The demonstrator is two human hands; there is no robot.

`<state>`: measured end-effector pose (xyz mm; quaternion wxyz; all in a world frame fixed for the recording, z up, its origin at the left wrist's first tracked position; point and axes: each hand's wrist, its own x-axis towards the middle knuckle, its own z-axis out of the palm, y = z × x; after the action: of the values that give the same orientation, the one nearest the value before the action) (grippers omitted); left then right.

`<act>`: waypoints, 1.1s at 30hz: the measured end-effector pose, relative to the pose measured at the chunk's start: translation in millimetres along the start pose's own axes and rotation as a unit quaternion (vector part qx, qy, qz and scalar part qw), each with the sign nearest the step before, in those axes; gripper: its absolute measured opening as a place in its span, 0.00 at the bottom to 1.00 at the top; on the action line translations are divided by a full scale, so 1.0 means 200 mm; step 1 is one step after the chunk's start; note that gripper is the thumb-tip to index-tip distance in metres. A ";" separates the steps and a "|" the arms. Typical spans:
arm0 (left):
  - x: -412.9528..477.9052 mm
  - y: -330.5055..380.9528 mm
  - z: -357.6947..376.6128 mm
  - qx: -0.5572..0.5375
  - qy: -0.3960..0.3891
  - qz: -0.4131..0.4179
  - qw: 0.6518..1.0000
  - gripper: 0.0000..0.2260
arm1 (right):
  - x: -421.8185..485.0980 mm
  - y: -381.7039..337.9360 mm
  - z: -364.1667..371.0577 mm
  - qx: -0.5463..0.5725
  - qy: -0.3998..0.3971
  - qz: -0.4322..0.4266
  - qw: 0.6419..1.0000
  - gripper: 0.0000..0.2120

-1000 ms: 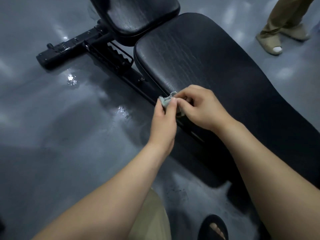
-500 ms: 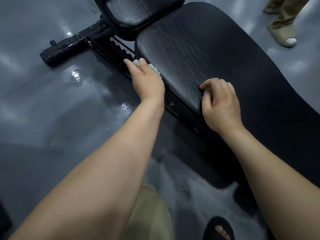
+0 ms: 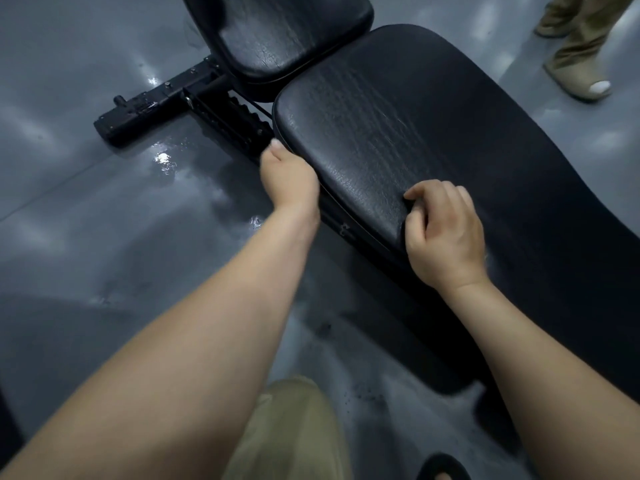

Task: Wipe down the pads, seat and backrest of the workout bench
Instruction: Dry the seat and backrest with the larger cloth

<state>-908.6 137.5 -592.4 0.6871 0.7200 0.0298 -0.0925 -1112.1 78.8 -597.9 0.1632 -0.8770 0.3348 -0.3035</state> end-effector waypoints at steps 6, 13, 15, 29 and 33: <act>0.22 0.12 0.03 -0.043 -0.029 -0.003 0.999 0.15 | -0.01 0.01 0.00 0.000 0.005 -0.001 1.000 0.09; -0.27 -0.13 -0.05 -0.040 -0.058 -0.049 0.996 0.21 | 0.00 -0.01 0.00 -0.002 -0.008 0.005 1.000 0.10; -0.48 -0.18 -0.05 -0.046 -0.065 -0.088 0.993 0.20 | -0.01 0.00 -0.01 -0.005 -0.008 0.001 1.000 0.11; -0.73 -0.24 -0.26 -0.218 -0.369 -0.294 0.854 0.18 | -0.22 0.06 -0.29 -0.025 -0.197 -0.167 0.966 0.20; -0.71 -0.27 -0.28 -0.143 -0.403 -0.255 0.867 0.16 | -0.24 0.04 -0.26 -0.108 -0.217 -0.220 0.945 0.27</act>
<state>-1051.7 207.9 -618.9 0.6870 0.4817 -0.0545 -0.5413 -1178.1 101.7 -581.9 0.0654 -0.9859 0.1207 -0.0959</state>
